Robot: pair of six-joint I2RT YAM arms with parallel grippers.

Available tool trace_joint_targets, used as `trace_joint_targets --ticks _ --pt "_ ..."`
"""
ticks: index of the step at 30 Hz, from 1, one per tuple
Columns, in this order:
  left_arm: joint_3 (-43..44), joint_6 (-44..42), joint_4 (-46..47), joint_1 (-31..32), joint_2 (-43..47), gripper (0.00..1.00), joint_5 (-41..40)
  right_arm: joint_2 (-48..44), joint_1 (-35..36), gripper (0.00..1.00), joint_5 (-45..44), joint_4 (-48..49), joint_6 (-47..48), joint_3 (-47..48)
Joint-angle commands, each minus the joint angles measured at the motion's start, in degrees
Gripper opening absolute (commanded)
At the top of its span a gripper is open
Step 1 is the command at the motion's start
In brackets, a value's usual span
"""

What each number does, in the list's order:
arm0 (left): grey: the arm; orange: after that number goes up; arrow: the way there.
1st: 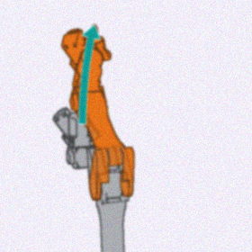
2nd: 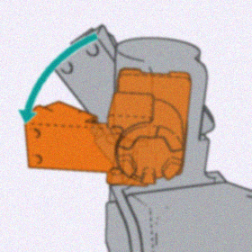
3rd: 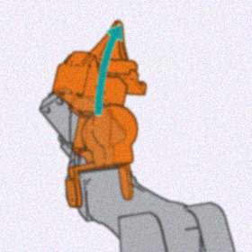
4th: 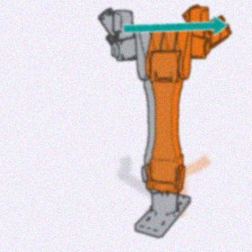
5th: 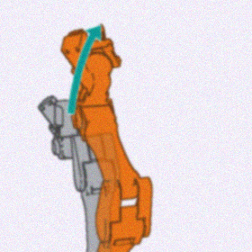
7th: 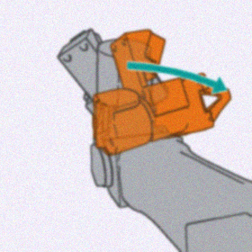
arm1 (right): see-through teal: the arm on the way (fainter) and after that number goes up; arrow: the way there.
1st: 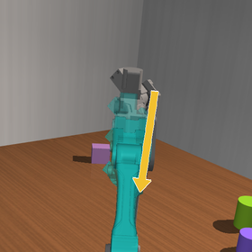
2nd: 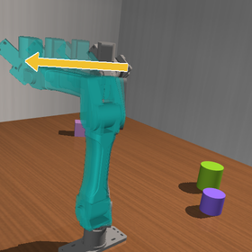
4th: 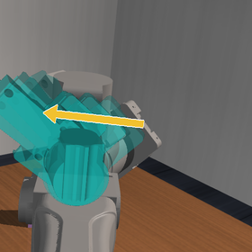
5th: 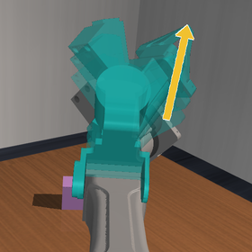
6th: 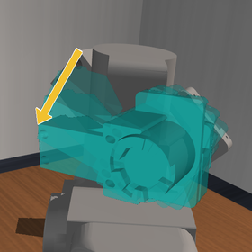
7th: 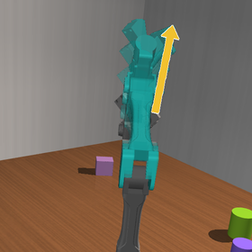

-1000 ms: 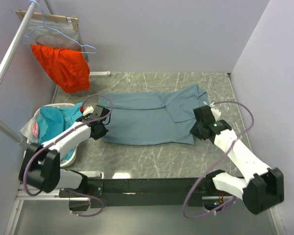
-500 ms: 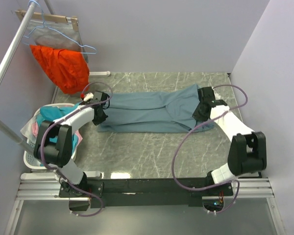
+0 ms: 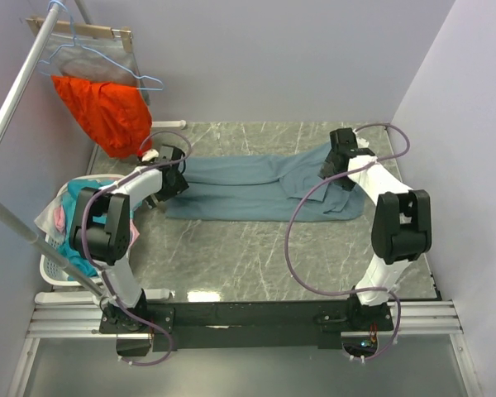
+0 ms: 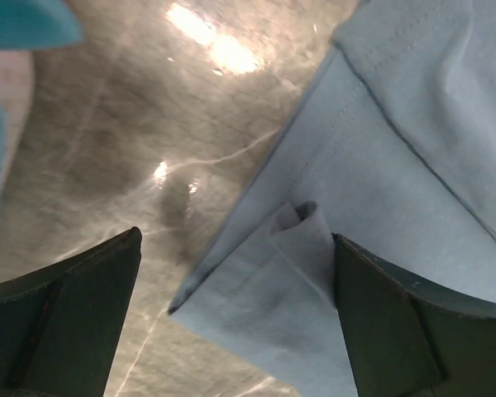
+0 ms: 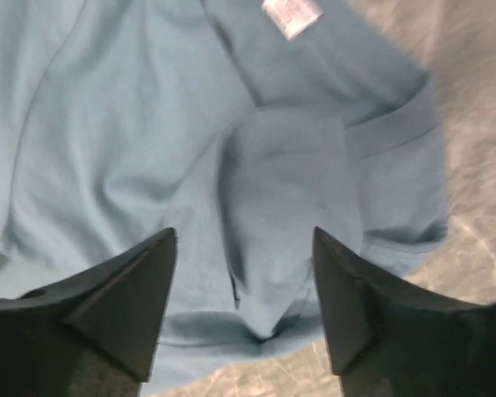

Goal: Fold and stack the t-shirts
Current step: Fold the other side of the tshirt into a rectangle

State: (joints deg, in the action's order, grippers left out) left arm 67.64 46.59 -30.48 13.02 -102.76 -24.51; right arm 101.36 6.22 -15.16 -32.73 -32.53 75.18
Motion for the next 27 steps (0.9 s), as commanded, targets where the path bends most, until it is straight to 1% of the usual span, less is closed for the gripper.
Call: trace_joint_targets --ticks 1,4,5,7,8,9,10,11,12,15,19,24,27 --pt "0.2 -0.4 0.2 0.0 9.7 0.99 -1.3 -8.7 -0.5 0.77 -5.2 3.9 1.7 -1.9" --pt "-2.1 -1.1 3.3 0.1 14.7 1.00 3.2 -10.9 -0.5 0.77 -1.8 4.1 1.4 -5.1" --pt "-3.2 -1.6 5.1 0.3 15.5 0.99 6.6 -11.1 -0.5 0.77 -1.2 3.5 1.2 -5.8" --pt "-4.3 -2.0 7.5 0.6 17.0 0.99 10.0 -11.4 -0.6 0.77 -0.1 3.6 0.5 -8.1" --pt "-5.5 -2.9 9.0 1.0 17.2 0.99 13.7 -11.4 -0.6 0.77 0.8 4.4 0.4 -9.0" --pt "-6.0 -3.2 11.6 1.2 17.2 0.99 15.6 -11.4 -0.6 0.77 1.7 4.8 0.2 -10.3" --pt "-6.4 -3.3 12.5 1.5 16.5 1.00 17.2 -11.3 -0.6 0.77 2.7 5.5 -0.1 -11.1" --pt "-6.5 -4.0 13.3 1.8 15.8 0.99 20.4 -11.0 -0.7 0.76 3.5 6.4 0.0 -11.6" --pt "-6.4 -4.3 14.6 2.1 15.1 0.99 21.4 -10.6 -0.6 0.76 5.6 6.5 -0.1 -11.7" --pt "-5.1 -4.2 15.3 3.0 9.8 0.99 22.9 -8.0 -0.6 0.74 9.2 7.9 -0.3 -10.8" --pt "-3.3 -4.2 16.3 4.3 6.1 0.99 23.4 -4.7 -0.5 0.71 13.8 10.7 -0.5 -10.1" --pt "-1.7 -4.6 16.2 5.0 2.8 0.98 22.7 -1.0 -0.4 0.71 14.9 10.2 -0.9 -7.5" --pt "-1.5 -4.7 15.7 5.1 1.8 0.98 22.1 -0.8 -0.4 0.69 15.1 11.2 -0.8 -7.7"
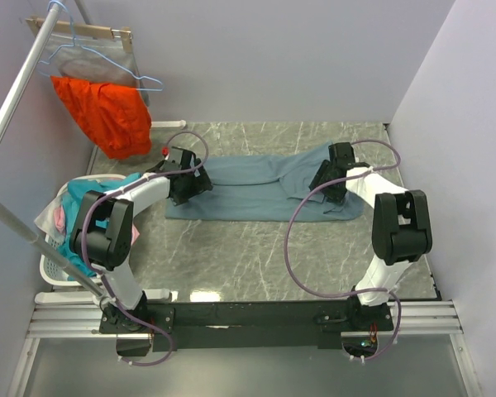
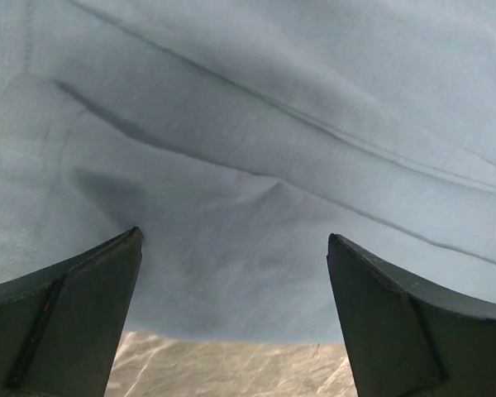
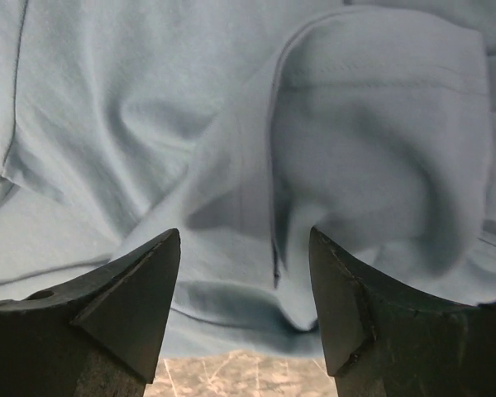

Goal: Fold and stack the t-shirts
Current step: Fold the other side of the tshirt into a rectangle

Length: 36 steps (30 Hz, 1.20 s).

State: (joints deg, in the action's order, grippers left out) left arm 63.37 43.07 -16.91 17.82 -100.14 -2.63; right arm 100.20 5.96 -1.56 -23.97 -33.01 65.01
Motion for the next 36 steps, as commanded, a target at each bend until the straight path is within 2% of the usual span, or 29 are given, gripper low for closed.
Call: trace_joint_targets --ticks 1,3,5,6,7,10,20,22,23,24,27,30,33,36 --pt "2.6 -1.1 2.1 0.3 -1.1 0.98 0.1 0.5 -0.2 0.67 1.4 2.9 -0.3 2.4" --pt "2.5 -1.0 2.0 0.3 -1.5 0.98 -0.1 1.2 -0.2 0.61 3.1 3.4 0.1 2.7" --pt "2.3 -1.0 2.0 0.3 -1.8 0.98 -0.1 2.0 -0.2 0.49 3.8 3.7 0.2 3.6" --pt "2.1 -0.9 1.9 0.3 -1.9 0.98 -0.2 2.5 -0.1 0.41 4.2 3.5 0.3 4.1" --pt "1.9 -1.0 1.9 0.4 -1.9 0.98 -0.2 2.4 0.0 0.26 4.5 4.2 0.5 4.2" --pt "1.8 -1.1 1.6 0.4 -1.8 0.98 -0.9 2.0 0.1 0.00 5.9 5.1 1.0 4.9" --pt "2.5 -1.6 0.4 0.4 -2.8 0.98 -1.2 9.9 1.5 0.00 8.8 2.7 0.8 18.5" --pt "2.2 -1.6 0.3 0.4 -2.6 0.98 -1.1 12.6 1.9 0.03 8.7 1.4 0.8 21.9" --pt "2.0 -1.5 0.4 0.4 -2.7 0.98 -1.0 13.3 2.1 0.12 7.9 0.8 0.8 23.0" --pt "1.6 -1.4 0.5 0.3 -2.4 0.98 -1.0 14.7 2.1 0.30 7.5 0.0 1.0 24.2" --pt "1.0 -1.4 0.5 0.4 -2.1 0.98 -0.8 14.1 2.0 0.57 1.9 -2.2 1.5 26.1" --pt "0.3 -1.6 0.4 0.4 -1.2 0.99 -1.4 8.9 1.3 0.68 -7.1 -3.3 2.0 23.6" --pt "0.1 -1.8 0.6 0.4 -0.9 0.99 -1.2 3.9 -0.8 0.72 -13.4 -4.4 1.6 19.5" --pt "-0.2 -1.8 1.0 0.4 -0.9 0.99 -0.5 0.2 -3.1 0.73 -13.9 -5.4 1.3 14.7"
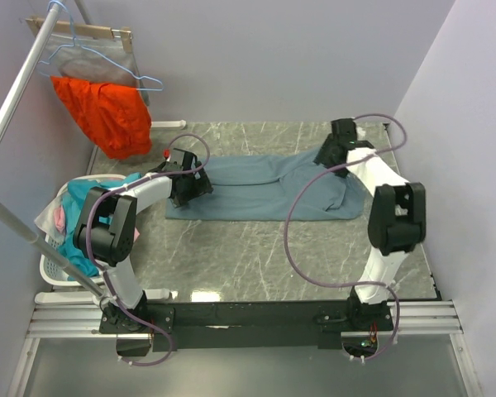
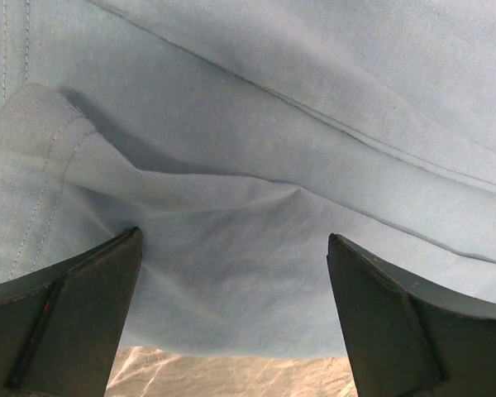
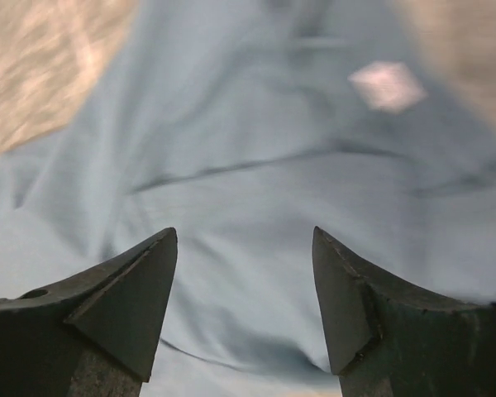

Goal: Fold and stack the t-shirts
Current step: Fold the other side of the tshirt into a rectangle

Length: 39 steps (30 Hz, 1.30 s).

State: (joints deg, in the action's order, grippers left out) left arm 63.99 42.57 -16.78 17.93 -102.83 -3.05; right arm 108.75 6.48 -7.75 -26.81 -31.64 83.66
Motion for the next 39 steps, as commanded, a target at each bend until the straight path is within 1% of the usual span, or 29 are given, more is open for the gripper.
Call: trace_joint_targets --ticks 1,6,12,14,19,21,25,28,29,31,32,34,37,38,39 --pt "-0.9 -1.4 1.0 0.3 1.8 0.99 0.1 -9.1 -5.4 0.73 -6.6 -2.4 -0.2 -6.5" --pt "-1.2 -1.6 1.4 0.3 2.0 0.99 0.9 -12.2 -8.7 0.72 -3.8 -0.5 -0.5 -13.2" --pt "-1.6 -2.0 1.5 0.3 2.5 0.99 1.1 -11.4 -11.7 0.69 3.3 4.0 -1.1 -18.3" --pt "-1.7 -2.1 1.5 0.3 2.5 0.99 0.9 -10.5 -12.0 0.68 5.5 5.7 -0.8 -18.8" --pt "-2.1 -2.0 1.6 0.3 2.2 0.99 1.1 -8.3 -12.6 0.65 7.6 8.7 -0.5 -18.4" --pt "-2.4 -2.0 1.5 0.3 2.2 0.99 1.0 -7.1 -12.8 0.62 7.5 8.9 0.0 -18.0" --pt "-2.7 -2.0 1.2 0.3 2.2 0.99 0.7 -4.6 -13.3 0.58 10.3 8.8 0.4 -16.4" --pt "-2.7 -2.1 1.0 0.3 2.2 0.99 0.3 -4.1 -13.3 0.50 11.4 10.1 0.9 -16.7" --pt "-2.7 -2.1 1.0 0.3 2.2 0.99 0.2 -4.0 -13.4 0.42 11.4 10.4 1.1 -16.7" --pt "-2.6 -2.1 0.9 0.3 2.1 0.99 0.2 -4.0 -13.4 0.32 11.4 10.4 1.8 -16.3" --pt "-2.6 -2.1 0.9 0.3 2.0 0.99 0.2 -4.2 -13.4 0.20 11.3 10.4 1.9 -16.3" --pt "-2.6 -2.1 1.0 0.3 1.8 0.99 0.5 -4.7 -13.4 0.18 10.5 9.8 2.6 -15.8" --pt "-2.7 -2.1 1.0 0.3 1.5 0.99 0.5 -6.4 -13.5 0.12 8.3 8.7 3.9 -15.1" --pt "-2.8 -2.2 1.0 0.3 1.6 0.99 0.4 -6.8 -13.5 0.02 7.8 8.4 4.2 -14.8" --pt "-2.8 -2.3 1.1 0.3 1.4 0.99 0.3 -7.0 -13.4 0.00 7.8 8.1 4.4 -14.2"
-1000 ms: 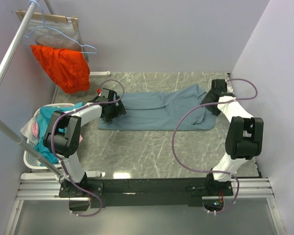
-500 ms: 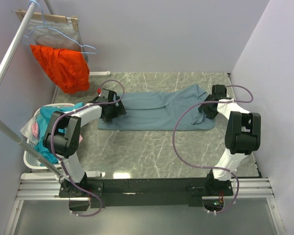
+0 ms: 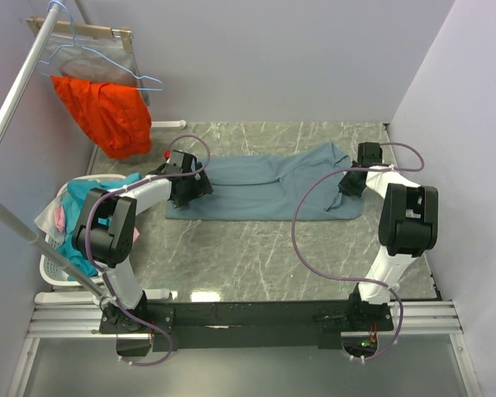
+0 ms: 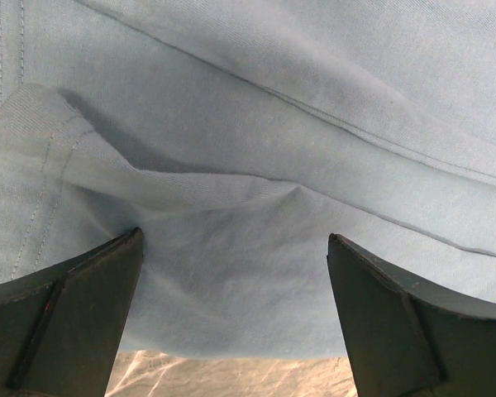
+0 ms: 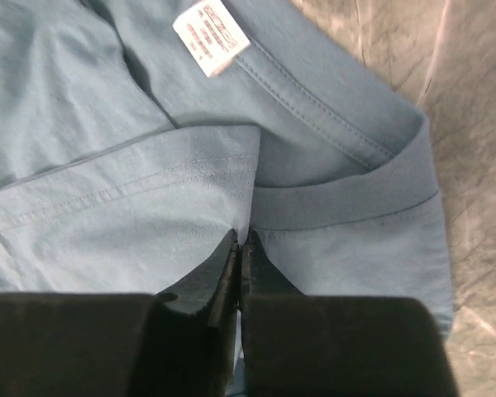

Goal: Fold and stack the t-shirts
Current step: Fold the other side of the tshirt into a rectangle

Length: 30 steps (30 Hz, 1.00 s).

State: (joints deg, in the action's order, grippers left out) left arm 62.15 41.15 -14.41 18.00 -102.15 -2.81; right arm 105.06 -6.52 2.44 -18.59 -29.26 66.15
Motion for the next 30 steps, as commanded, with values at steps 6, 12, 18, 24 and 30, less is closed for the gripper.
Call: trace_joint_targets --ticks 6,12,18,24,30 --pt "-2.0 -1.5 -1.8 0.5 -0.1 0.99 -1.6 -4.0 -0.4 0.00 -2.6 -0.3 3.3 7.4" --pt "-3.3 -2.0 -2.1 0.5 -0.1 0.99 -2.8 -2.9 -0.4 0.01 4.4 1.0 4.1 12.2" --pt "-3.5 -2.1 -2.0 0.6 -0.3 0.99 -2.8 -0.6 -0.3 0.02 14.1 1.1 7.0 16.2" --pt "-3.4 -2.4 -2.1 0.7 -0.5 0.99 -2.6 3.0 -0.4 0.20 7.6 -5.8 7.4 23.6" --pt "-3.4 -2.3 -2.4 0.9 -0.4 0.99 -3.1 4.8 -0.2 0.51 -12.6 -13.5 1.3 26.0"
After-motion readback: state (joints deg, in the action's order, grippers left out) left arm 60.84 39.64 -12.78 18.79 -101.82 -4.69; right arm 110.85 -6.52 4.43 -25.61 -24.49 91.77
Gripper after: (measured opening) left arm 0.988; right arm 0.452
